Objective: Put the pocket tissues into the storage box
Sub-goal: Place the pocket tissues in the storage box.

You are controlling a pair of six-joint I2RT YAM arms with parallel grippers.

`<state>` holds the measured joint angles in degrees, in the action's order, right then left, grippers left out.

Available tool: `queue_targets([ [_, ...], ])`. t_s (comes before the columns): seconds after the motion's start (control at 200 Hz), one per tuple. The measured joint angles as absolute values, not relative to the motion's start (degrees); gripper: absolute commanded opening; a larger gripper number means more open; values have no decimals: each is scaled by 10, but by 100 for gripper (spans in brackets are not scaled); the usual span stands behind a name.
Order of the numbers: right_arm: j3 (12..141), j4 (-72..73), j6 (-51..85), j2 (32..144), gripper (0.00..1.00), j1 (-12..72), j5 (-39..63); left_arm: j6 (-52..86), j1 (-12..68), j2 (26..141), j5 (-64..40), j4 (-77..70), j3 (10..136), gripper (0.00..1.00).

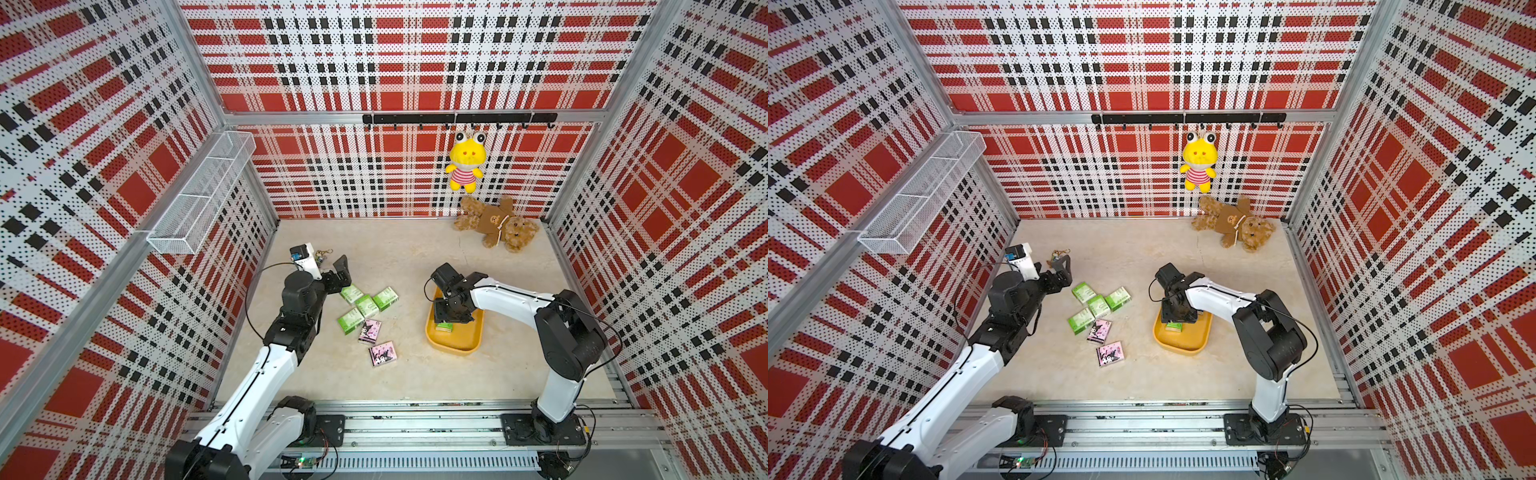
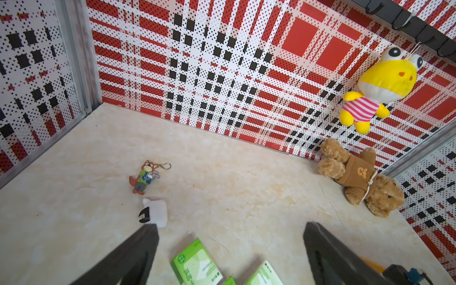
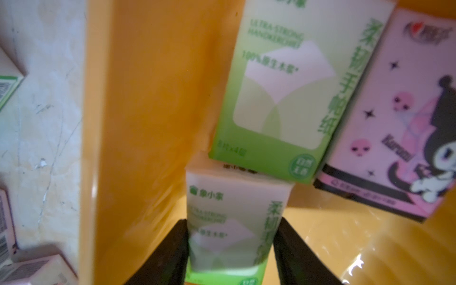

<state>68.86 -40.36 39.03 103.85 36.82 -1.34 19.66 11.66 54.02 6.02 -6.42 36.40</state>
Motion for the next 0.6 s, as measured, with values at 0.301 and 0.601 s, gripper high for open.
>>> queue_targets([
  [0.301,701,-407,386,1039,73,366,-24,196,117,545,60,-64,364,99],
  [0.601,713,-426,386,983,77,366,-25,197,117,547,60,-64,364,99],
])
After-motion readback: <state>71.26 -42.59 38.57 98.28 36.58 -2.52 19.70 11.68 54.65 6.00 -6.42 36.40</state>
